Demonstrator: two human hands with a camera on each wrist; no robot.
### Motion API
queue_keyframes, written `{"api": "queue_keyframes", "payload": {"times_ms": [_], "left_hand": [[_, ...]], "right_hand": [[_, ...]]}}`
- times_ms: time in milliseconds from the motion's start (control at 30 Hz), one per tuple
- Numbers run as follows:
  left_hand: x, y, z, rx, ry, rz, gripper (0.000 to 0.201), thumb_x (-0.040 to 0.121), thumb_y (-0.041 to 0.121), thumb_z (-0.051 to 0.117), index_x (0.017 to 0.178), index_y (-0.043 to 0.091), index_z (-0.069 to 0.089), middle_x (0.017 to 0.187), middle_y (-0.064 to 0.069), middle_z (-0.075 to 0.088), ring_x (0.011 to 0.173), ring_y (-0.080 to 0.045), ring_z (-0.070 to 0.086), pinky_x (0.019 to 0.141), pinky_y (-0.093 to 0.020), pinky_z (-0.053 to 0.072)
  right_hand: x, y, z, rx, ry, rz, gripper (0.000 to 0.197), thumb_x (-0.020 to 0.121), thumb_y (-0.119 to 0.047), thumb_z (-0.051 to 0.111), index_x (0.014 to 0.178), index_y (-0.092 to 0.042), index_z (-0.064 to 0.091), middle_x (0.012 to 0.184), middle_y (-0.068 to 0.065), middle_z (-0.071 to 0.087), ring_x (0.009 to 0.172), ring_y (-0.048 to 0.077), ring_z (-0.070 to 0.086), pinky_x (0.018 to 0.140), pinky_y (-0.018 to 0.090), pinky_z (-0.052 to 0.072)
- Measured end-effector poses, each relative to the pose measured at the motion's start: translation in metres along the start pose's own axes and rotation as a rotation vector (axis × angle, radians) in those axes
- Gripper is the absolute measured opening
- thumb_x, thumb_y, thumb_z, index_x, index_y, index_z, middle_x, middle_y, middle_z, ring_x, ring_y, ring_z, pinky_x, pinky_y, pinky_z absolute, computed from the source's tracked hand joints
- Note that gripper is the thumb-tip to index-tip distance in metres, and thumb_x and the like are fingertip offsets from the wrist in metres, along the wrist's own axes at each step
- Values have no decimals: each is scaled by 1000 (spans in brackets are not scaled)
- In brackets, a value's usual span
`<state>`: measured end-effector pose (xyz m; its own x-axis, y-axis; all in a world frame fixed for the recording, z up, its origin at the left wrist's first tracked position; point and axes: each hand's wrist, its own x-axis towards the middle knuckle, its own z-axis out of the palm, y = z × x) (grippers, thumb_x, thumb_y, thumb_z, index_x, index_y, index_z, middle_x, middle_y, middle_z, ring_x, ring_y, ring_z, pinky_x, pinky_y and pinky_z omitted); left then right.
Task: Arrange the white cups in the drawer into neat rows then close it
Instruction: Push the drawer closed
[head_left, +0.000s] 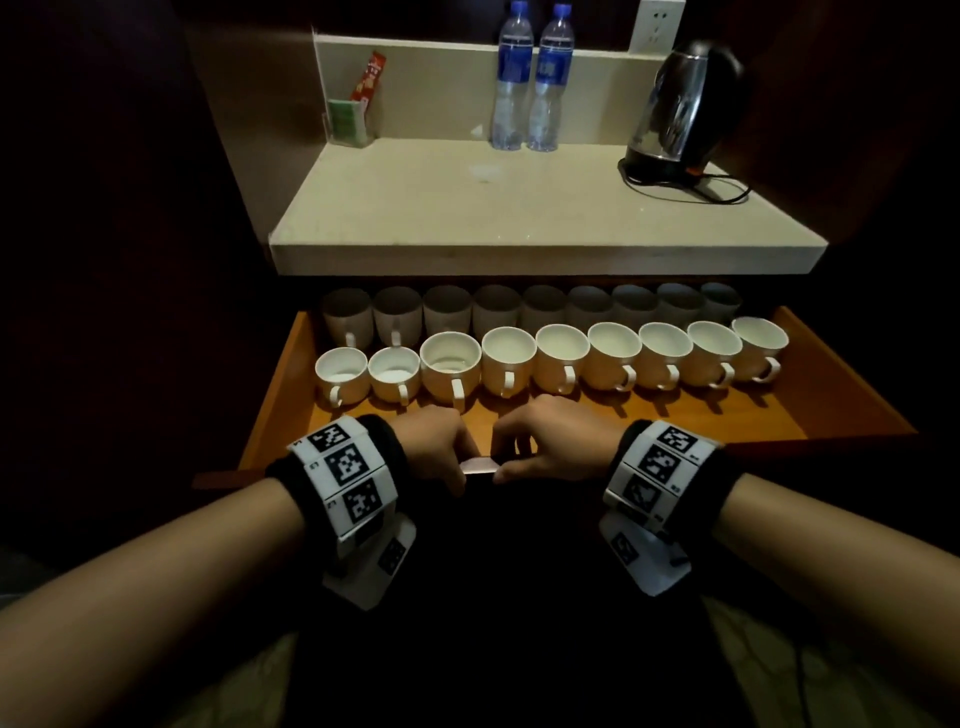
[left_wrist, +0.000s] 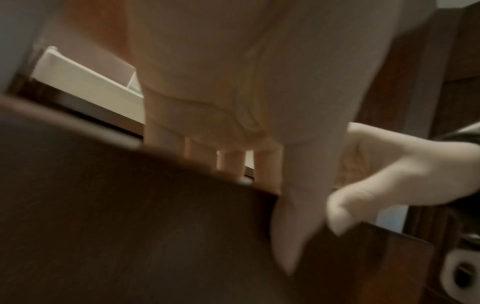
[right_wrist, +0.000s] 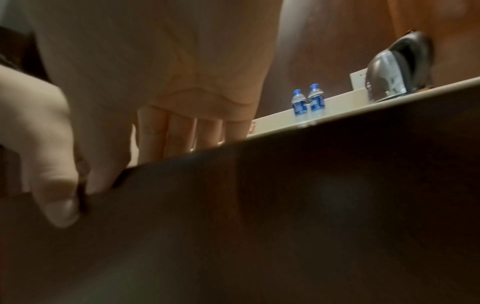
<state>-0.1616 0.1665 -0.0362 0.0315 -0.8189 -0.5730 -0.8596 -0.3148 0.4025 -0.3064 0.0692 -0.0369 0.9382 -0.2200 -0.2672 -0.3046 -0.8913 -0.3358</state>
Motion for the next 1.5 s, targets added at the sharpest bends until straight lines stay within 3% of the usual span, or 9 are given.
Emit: {"api": "queue_keyframes", "payload": {"times_ms": [100,167,233,300,367,500,1033,1267,1500], "left_hand": [[13,-10,-7,37,107,9,43,83,17,64,125,26,59,138,-2,52,121,-19,50,99,-32,43],[22,-17,-9,124,191,-5,55,83,23,65,135,29,49,154,-1,27,140,-24,27,111,-36,28],[32,-24,-10,191,296,-29,75,82,32,67,146,29,28,159,-1,7,145,-30,6,116,-40,15],[39,-30,-13,170,392,-69,100,79,37,69,151,23,0,159,-2,-12,145,-33,-12,117,-45,4],[49,-37,-21,184,472,-98,115,76,43,70,148,15,-14,155,-5,-25,141,-33,-24,115,-50,-4],[72,-47,-39,219,547,-128,123,73,51,70,146,7,-20,152,-12,-32,138,-36,-30,114,-52,-8],[138,-71,-105,170,704,-102,131,68,49,75,145,8,-24,149,-17,-36,137,-39,-31,112,-52,-13],[153,-81,-111,246,820,-113,120,73,51,70,148,18,-18,156,-9,-16,142,-35,-20,108,-64,-7],[158,-82,-117,312,927,-151,104,73,47,70,144,27,-3,149,-4,4,139,-29,-3,103,-72,-3]], "right_hand": [[9,6,-2,-12,73,52,25,85,-40,64,102,-22,64,109,-4,62,98,11,53,83,33,48],[16,12,-3,-40,158,87,32,83,-42,65,108,-24,65,121,-3,53,110,13,41,91,30,40],[28,19,-5,-58,263,136,49,78,-46,69,123,-29,58,139,-2,40,128,19,31,104,35,32],[42,27,-11,-45,295,243,82,71,-50,74,142,-35,36,157,0,13,144,26,8,116,47,15],[58,36,-20,-39,288,354,110,64,-54,77,150,-36,9,159,1,-14,146,28,-16,115,55,-3],[84,49,-33,-48,338,459,132,58,-58,79,149,-33,-14,155,5,-30,142,31,-28,112,60,-9],[157,88,-77,-177,370,579,132,60,-66,71,147,-28,-21,156,8,-26,143,34,-25,109,63,-11],[174,98,-77,-182,478,588,113,66,-64,68,151,-30,3,160,4,4,148,27,-5,115,57,-2],[176,108,-78,-236,567,544,96,72,-50,72,149,-29,18,153,6,23,144,28,15,119,48,6]]}}
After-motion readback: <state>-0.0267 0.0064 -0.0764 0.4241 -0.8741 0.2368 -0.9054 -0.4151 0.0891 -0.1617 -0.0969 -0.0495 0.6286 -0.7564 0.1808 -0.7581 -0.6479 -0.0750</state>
